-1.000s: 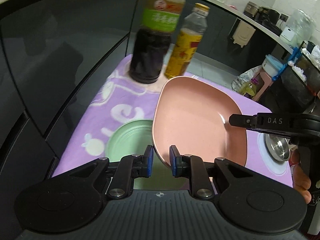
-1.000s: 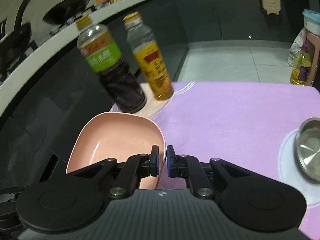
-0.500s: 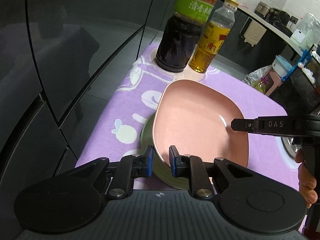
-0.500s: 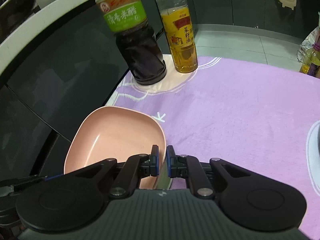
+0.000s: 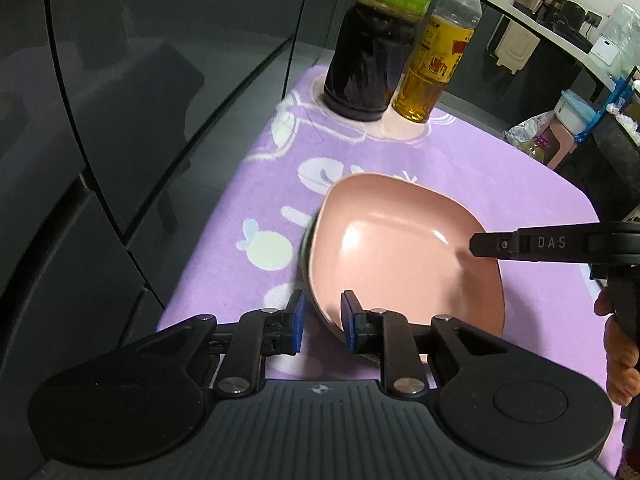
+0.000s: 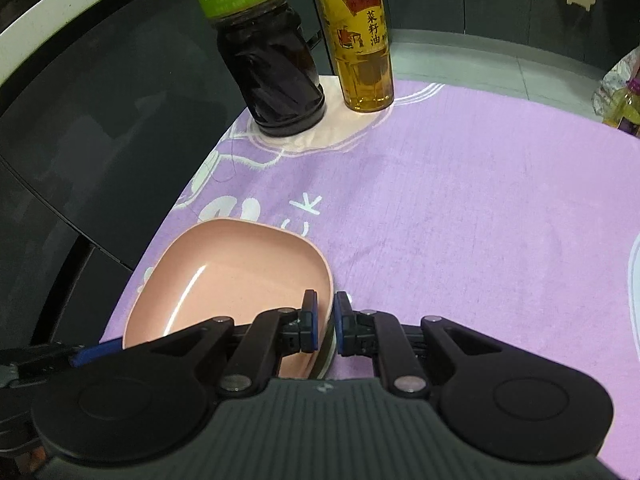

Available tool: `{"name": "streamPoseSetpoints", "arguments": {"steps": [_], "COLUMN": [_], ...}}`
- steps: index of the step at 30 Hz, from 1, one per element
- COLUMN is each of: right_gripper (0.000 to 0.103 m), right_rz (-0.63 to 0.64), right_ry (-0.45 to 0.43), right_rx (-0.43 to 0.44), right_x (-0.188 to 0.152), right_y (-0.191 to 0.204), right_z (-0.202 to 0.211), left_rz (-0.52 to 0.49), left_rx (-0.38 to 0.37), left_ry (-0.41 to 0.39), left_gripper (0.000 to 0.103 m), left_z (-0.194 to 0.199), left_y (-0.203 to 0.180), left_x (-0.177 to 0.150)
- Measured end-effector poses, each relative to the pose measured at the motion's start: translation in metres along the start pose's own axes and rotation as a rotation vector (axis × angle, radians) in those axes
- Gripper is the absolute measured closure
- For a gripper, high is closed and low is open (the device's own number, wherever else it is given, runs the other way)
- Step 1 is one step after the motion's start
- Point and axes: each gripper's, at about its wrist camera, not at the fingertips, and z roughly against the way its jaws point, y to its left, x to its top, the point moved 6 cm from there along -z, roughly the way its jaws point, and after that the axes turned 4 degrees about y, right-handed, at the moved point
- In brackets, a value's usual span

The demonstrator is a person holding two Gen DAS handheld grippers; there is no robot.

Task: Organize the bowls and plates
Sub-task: 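Lift the pink dish and lower it onto the green plate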

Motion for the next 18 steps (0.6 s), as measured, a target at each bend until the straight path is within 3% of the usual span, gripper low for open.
{"name": "streamPoseSetpoints", "arguments": {"steps": [18], "right_gripper": [0.103], "right_rz": [-0.015], "right_ry": [-0.063], "right_rx": [-0.003], "right_x": [-0.007], "right_y": [-0.018], "right_z": [0.034], "left_rz": [-0.001], "left_rx": [-0.010], "left_ry": [-0.063], "left_gripper": [0.085], "left_z": [0.025], "left_y": [-0.005], "left_x": [0.005]}}
